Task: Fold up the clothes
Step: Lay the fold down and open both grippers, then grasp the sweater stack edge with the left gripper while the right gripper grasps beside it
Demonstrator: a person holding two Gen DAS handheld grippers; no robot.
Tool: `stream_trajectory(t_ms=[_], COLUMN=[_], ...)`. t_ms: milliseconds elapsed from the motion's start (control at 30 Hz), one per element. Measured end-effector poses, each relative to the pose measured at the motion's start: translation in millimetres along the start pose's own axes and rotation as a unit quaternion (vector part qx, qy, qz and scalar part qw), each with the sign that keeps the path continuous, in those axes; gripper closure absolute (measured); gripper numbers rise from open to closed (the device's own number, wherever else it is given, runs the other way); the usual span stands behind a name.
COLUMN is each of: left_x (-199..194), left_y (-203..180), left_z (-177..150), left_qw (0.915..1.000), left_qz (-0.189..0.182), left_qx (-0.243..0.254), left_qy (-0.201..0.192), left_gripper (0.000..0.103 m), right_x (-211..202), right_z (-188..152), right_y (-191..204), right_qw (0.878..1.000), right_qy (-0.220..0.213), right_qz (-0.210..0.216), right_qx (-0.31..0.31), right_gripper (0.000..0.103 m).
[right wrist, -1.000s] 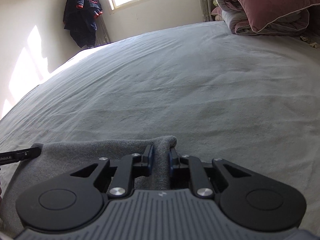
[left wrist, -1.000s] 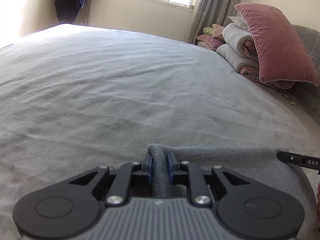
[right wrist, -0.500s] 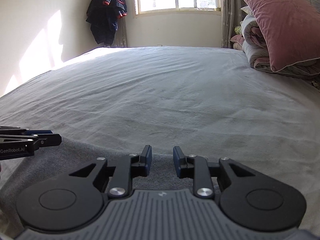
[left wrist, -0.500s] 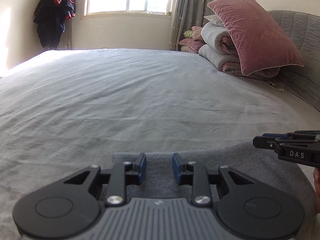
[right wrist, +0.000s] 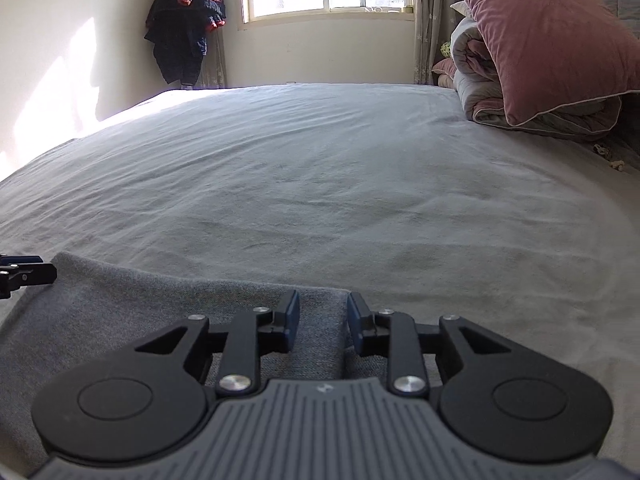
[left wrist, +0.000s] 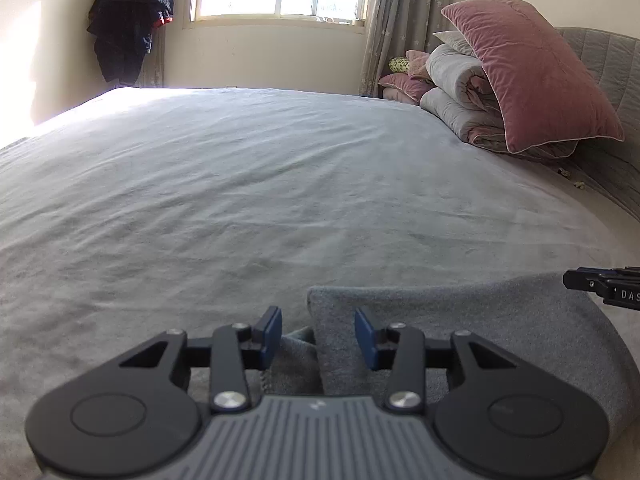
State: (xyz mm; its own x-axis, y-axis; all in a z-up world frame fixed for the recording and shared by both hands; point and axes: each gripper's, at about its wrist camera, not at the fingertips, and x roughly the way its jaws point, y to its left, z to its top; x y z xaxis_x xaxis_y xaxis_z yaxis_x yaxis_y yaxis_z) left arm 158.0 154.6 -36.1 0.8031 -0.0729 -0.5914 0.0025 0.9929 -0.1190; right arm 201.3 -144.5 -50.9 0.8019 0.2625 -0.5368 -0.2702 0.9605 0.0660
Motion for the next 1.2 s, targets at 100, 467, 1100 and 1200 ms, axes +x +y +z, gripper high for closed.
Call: stream_trajectory(t_ms=[100,467,1100,1200], left_x=[-11.8,-23.4,-18.8,-29.8], left_y=[20.2,58.1,18.7,9.8], left_z=[5.0,-14.3,-31.3,-18.3], left_qw=[0.9982,0.9624,0.9653,0.9672], left_qz=[-0.011,-0.099,-0.124,-0.133], left_qx=[-0.048,-0.222,-0.216,-0.207], left_qy=[0.033,0.122,0.079,0.064], left_gripper=[0.051,0.035,0.086,0.087], right_x=[-11.3,-31.1,-8.8,-2.6], right_z=[1.8,-3.3,-25.9,-28.3], right_y=[6.4,26.9,95.3,98.7], right_qw=[1.0,0.999,0.989,0.988], right_qy=[-0.004,0.009,0.073,0.085], right_qz=[0.009,0.037,0.128,0.127], right_qx=[-0.006,0.01,0.003,-0.003], right_gripper=[0.07,0.064,0.097,0.098])
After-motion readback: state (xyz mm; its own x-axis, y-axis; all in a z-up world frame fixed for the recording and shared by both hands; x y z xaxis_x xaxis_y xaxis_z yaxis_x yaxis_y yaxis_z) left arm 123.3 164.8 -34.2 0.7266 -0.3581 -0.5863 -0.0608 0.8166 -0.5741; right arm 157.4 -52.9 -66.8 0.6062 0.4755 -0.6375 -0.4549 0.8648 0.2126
